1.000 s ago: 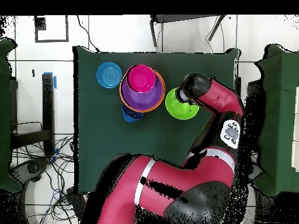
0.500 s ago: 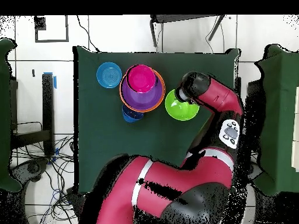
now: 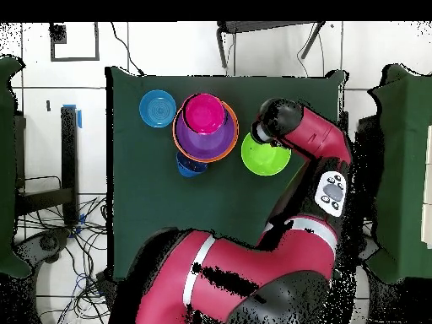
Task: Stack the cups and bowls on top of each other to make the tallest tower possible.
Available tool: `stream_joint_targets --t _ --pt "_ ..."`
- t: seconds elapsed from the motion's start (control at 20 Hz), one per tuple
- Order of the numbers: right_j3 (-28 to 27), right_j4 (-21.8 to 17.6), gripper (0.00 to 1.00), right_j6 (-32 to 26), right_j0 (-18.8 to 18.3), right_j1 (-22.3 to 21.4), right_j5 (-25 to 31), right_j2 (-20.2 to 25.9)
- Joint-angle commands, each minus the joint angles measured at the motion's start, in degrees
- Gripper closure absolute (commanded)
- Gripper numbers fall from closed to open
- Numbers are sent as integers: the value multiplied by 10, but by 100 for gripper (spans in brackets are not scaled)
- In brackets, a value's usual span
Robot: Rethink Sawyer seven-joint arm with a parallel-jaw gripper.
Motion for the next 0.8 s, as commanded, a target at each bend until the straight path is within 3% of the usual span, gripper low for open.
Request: stream_joint_targets --t 0.05,0.8 --pt "-4 1 0 85 13 -11 61 31" --pt "35 17 0 65 -12 36 -85 96"
